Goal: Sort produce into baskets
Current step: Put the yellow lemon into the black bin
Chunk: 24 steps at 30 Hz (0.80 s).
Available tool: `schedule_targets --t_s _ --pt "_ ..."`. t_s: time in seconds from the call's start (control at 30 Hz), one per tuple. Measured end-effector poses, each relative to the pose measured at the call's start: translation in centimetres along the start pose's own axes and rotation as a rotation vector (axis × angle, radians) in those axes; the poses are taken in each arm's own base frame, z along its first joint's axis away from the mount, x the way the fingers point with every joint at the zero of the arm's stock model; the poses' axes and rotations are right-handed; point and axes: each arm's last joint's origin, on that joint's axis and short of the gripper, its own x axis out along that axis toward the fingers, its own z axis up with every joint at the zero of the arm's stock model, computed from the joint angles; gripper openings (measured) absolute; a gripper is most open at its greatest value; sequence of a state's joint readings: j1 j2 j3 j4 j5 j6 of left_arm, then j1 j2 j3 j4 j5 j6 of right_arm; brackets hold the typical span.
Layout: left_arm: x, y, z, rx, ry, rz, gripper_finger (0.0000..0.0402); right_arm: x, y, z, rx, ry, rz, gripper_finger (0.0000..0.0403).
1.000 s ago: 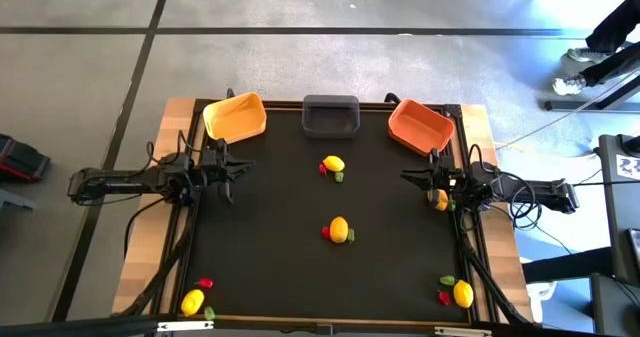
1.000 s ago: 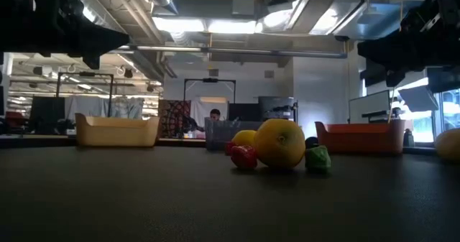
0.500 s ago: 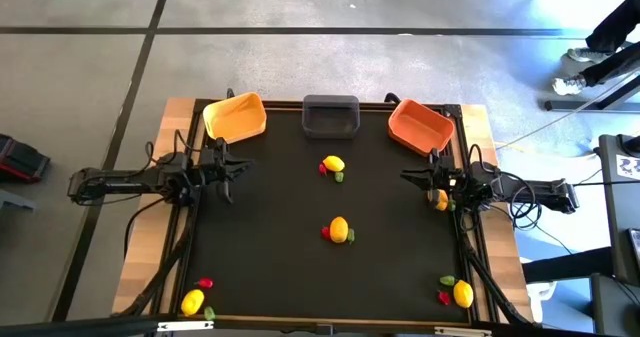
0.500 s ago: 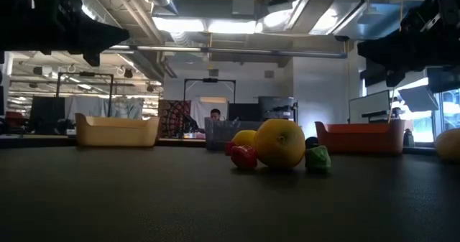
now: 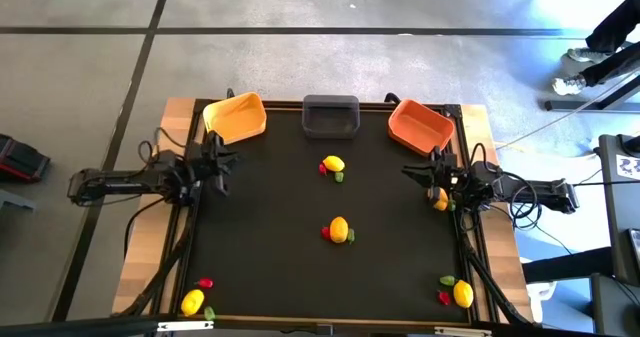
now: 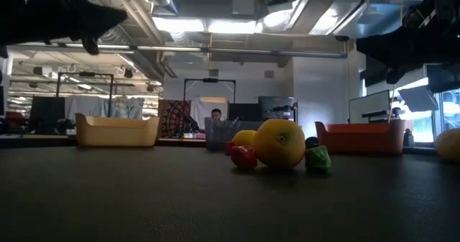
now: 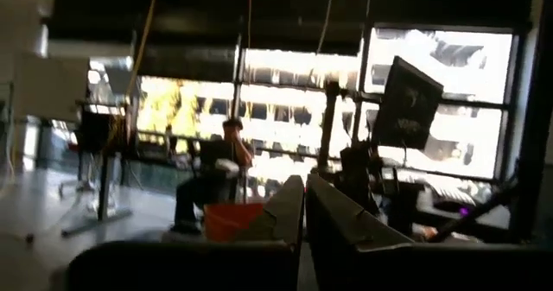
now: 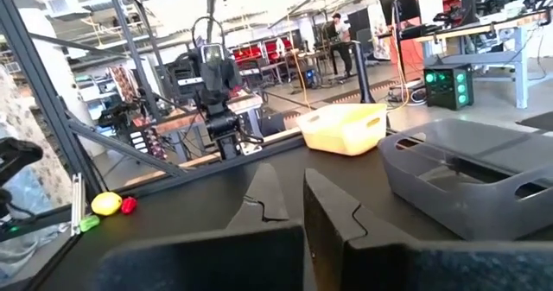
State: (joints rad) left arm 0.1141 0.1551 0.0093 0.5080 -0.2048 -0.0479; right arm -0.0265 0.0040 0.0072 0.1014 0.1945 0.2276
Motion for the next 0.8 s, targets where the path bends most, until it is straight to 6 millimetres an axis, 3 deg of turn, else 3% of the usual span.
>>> schedule_targets --t_s 0.13,0.43,0.8 --pt "0.0 0.2 0.8 0.045 -0.085 0.022 0.0013 0.0 0.0 0.0 -0.018 -0.004 -0.017 0.0002" --pt "1.4 0.5 1.6 0.107 -0.073 0.074 0.0013 0.0 -0.2 0.1 -0.027 -0.019 -0.083 0.0002" --pt "8.0 -0.3 3.6 0.149 0.082 0.089 0.0013 0.0 -0.2 0.1 -0.053 -0.019 -0.087 0.0002"
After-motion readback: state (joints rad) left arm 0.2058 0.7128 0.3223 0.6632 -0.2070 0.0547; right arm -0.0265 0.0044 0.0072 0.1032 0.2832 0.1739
